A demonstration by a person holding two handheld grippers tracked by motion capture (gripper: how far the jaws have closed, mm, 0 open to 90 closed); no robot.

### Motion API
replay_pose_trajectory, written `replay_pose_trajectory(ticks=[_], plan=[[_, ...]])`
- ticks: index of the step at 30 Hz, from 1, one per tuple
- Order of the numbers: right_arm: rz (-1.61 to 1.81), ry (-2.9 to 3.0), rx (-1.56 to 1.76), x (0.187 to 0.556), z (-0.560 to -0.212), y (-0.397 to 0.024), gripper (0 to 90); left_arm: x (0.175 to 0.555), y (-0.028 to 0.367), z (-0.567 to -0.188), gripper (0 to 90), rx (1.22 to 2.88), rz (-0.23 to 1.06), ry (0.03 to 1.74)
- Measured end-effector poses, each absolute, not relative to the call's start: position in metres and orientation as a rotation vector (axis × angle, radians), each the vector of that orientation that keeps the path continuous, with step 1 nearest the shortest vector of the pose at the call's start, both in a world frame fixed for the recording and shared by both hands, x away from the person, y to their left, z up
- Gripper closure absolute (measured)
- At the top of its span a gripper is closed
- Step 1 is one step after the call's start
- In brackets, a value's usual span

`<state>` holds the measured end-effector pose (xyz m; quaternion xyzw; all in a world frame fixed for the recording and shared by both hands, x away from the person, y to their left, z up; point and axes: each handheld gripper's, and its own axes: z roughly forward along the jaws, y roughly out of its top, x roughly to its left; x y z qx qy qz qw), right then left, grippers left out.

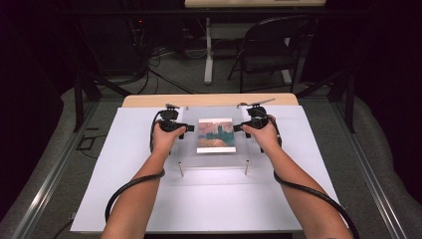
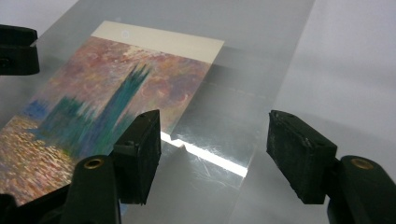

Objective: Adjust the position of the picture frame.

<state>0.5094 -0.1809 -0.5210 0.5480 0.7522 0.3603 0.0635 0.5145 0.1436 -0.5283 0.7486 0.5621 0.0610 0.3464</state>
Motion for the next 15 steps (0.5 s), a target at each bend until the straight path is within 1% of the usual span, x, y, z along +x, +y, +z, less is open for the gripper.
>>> replay_pose_trajectory(ticks=[9,15], plan=[[1.104,2.273,1.697,0.5102,-0.5259,-0.1812,34.3,0.5145,0.1486,-0.5312,26.6,1.903,0.109,1.489],[1.110,2.279,1.720,0.5102,-0.5270,-0.1814,31.5,0.5146,0.1472,-0.5329,25.4,1.888,0.072,1.489]])
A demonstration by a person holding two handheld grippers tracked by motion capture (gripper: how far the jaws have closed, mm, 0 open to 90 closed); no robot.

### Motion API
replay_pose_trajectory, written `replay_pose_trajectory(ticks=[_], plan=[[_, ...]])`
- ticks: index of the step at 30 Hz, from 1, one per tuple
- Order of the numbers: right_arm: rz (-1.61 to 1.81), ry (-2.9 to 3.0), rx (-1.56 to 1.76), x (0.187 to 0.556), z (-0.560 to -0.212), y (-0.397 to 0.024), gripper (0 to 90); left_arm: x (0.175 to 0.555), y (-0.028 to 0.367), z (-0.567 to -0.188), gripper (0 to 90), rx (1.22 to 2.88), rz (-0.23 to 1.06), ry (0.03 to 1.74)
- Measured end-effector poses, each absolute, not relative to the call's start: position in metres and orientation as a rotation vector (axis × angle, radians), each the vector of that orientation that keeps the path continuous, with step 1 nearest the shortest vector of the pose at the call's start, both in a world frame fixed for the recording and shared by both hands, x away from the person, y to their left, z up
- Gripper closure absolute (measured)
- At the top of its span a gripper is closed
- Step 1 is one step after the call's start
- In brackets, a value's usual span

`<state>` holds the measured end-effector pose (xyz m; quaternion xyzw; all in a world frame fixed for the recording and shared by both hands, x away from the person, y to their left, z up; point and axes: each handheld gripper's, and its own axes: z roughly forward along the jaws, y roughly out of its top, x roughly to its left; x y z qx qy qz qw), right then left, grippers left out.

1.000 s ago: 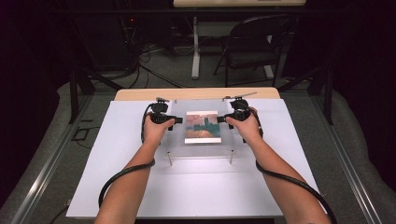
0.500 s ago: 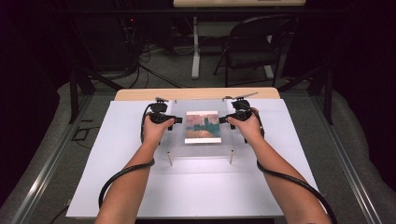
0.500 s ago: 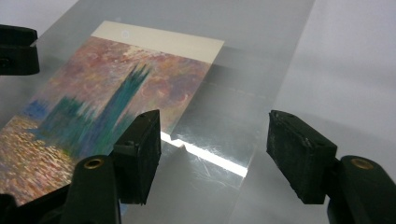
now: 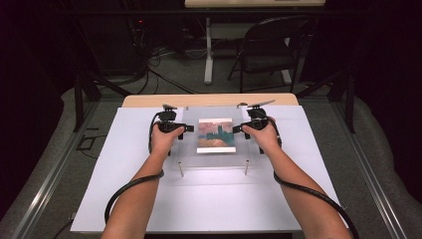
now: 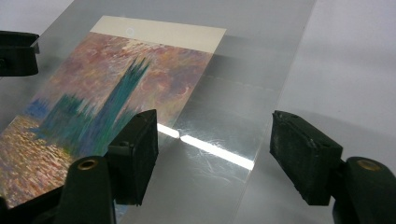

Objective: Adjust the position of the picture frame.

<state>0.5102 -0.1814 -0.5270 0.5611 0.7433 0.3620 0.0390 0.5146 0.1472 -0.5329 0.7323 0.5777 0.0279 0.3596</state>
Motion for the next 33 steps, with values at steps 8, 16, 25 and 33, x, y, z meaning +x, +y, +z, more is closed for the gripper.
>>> replay_pose_trajectory(ticks=[8,16,25,33], plan=[[1.122,2.281,1.743,0.5112,-0.5284,-0.1821,30.3,0.5154,0.1415,-0.5326,23.3,1.908,0.053,1.480],[1.151,2.289,1.782,0.5125,-0.5311,-0.1818,27.8,0.5153,0.1426,-0.5342,21.2,1.898,0.007,1.485],[1.150,2.297,1.802,0.5131,-0.5319,-0.1811,26.7,0.5153,0.1417,-0.5342,20.6,1.903,-0.006,1.483],[1.154,2.309,1.822,0.5145,-0.5325,-0.1806,26.1,0.5157,0.1402,-0.5342,20.1,1.898,-0.006,1.495]])
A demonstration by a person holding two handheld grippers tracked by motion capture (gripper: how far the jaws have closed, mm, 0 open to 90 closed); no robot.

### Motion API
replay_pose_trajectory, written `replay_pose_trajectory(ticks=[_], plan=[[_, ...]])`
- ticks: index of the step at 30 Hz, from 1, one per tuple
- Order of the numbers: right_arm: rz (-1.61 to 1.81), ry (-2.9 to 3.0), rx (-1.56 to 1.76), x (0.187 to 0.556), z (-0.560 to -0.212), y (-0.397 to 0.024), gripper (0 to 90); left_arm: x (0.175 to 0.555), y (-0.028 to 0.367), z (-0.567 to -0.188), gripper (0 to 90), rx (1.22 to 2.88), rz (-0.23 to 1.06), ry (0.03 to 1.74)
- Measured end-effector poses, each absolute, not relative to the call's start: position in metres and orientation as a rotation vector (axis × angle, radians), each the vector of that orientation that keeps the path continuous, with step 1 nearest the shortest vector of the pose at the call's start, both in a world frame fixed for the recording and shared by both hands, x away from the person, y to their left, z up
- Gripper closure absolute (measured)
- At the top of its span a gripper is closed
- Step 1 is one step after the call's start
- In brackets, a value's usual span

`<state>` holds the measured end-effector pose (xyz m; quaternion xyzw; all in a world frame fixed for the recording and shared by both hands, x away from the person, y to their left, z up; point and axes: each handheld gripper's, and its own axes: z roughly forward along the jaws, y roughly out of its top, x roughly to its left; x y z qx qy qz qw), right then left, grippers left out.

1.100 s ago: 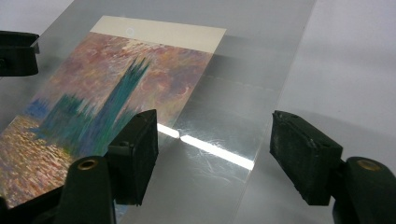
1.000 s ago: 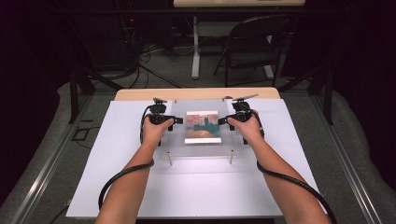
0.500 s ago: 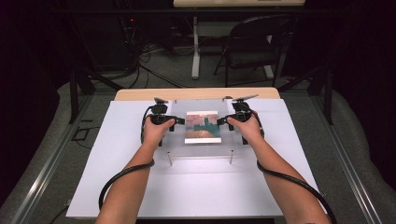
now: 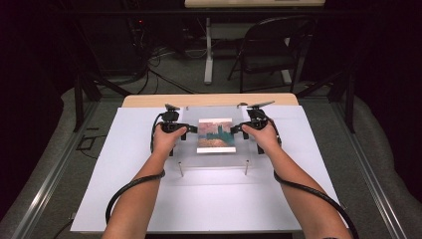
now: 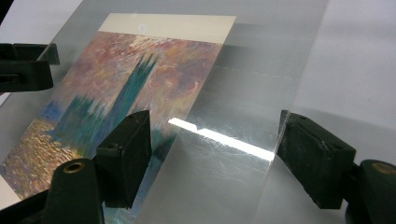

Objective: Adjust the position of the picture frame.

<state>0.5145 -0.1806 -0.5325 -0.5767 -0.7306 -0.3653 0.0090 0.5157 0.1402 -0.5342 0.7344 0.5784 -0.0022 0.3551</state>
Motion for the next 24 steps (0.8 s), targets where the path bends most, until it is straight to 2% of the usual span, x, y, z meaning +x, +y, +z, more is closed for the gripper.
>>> replay_pose_trajectory(ticks=[15,21,24], plan=[[-1.149,-2.274,-1.818,0.5187,-0.5345,-0.1773,24.1,0.5164,0.1419,-0.5357,21.6,1.877,-0.004,1.491],[-1.140,-2.277,-1.815,0.5182,-0.5336,-0.1777,24.4,0.5168,0.1441,-0.5351,26.0,1.859,-0.013,1.508],[-1.157,-2.265,-1.833,0.5171,-0.5329,-0.1785,27.3,0.5165,0.1468,-0.5355,28.1,1.840,-0.024,1.513]])
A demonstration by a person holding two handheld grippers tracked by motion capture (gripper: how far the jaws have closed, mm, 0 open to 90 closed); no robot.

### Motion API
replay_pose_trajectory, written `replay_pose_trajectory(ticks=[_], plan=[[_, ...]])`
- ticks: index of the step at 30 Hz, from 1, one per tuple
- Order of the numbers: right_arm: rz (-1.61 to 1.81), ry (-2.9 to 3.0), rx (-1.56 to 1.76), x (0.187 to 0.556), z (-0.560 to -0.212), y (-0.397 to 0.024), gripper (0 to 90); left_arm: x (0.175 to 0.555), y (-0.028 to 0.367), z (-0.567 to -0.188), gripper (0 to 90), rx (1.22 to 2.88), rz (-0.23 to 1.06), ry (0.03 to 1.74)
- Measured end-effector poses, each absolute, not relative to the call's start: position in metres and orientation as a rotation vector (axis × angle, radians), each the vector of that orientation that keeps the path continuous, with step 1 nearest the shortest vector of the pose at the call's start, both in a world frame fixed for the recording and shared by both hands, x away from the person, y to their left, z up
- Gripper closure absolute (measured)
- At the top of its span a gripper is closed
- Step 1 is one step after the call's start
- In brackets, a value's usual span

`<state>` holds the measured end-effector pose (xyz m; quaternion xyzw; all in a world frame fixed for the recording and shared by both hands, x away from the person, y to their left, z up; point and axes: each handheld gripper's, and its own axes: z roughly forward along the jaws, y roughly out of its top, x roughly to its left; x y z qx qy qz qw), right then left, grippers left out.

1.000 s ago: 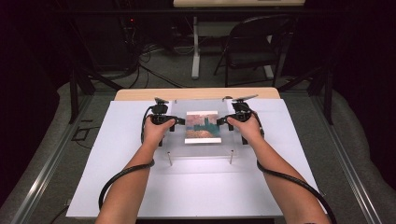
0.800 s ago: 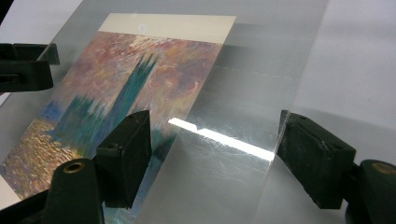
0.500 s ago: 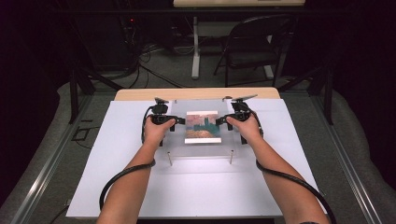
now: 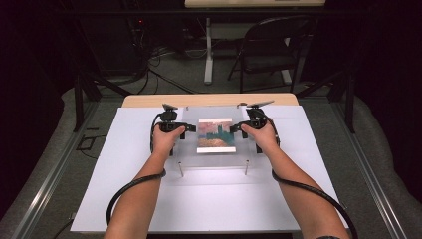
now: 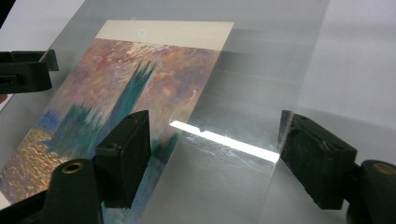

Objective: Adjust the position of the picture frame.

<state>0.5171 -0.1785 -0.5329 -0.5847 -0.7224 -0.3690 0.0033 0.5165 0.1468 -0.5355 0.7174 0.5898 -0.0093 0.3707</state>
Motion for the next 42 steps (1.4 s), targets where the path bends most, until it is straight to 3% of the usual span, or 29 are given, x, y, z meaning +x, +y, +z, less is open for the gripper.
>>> replay_pose_trajectory(ticks=[11,27,42], plan=[[-1.168,-2.266,-1.843,0.515,-0.530,-0.179,28.1,0.516,0.146,-0.532,31.3,1.827,-0.015,1.531],[-1.202,-2.351,-1.859,0.498,-0.501,-0.176,32.8,0.499,0.146,-0.498,40.5,1.813,0.072,1.530],[-1.218,-2.460,-1.828,0.466,-0.455,-0.177,45.3,0.461,0.158,-0.454,54.4,1.817,0.139,1.440]])
